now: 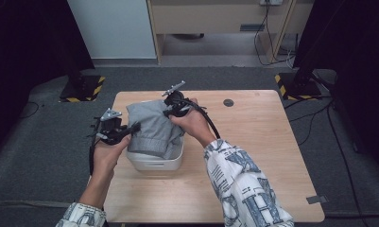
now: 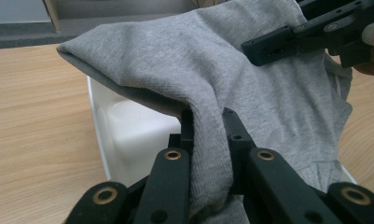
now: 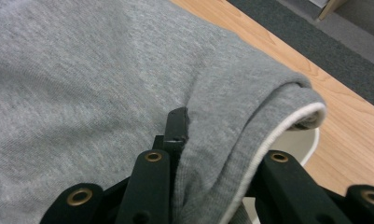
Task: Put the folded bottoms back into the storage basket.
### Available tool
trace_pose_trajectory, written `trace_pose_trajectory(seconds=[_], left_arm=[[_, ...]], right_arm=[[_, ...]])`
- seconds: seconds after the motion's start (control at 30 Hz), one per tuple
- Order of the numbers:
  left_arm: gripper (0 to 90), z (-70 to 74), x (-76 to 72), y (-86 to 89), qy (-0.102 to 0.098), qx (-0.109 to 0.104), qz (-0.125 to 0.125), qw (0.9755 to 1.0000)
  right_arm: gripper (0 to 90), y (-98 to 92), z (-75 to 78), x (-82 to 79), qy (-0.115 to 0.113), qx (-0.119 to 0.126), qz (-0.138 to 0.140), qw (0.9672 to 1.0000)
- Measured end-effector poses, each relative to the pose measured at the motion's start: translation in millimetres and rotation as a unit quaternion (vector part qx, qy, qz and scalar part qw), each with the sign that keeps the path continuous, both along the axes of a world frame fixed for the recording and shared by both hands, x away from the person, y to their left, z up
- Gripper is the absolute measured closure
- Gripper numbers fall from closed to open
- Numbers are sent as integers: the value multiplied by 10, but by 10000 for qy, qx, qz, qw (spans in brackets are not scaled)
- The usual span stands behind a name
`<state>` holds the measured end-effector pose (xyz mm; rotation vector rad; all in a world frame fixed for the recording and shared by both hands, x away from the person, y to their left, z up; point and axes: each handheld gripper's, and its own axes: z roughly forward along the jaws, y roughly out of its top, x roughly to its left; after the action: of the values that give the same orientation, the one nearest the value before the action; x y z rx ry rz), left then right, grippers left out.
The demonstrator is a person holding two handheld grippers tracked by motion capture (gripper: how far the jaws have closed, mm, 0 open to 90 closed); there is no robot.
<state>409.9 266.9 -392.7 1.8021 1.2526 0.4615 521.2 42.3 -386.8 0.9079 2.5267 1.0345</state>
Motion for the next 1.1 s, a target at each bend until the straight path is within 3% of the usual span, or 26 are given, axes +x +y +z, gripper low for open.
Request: trace_pose_trajectory(seconds=[0.17,0.67,1.0,1.1], left_arm=[[823,-46,1,25,43,-19,-8,10000],[823,-201,100,8,268,-61,-23,9996],[822,-236,128,29,346,-22,6,9994],[776,-260,142,31,337,-17,119,9994]], right_arm=[[726,22,-31,3,2,-71,62,10000],[723,-18,-165,9,135,-116,-93,9998],[717,-1,-199,16,167,-120,-105,9997],[642,1,-219,24,143,-152,-96,9997]])
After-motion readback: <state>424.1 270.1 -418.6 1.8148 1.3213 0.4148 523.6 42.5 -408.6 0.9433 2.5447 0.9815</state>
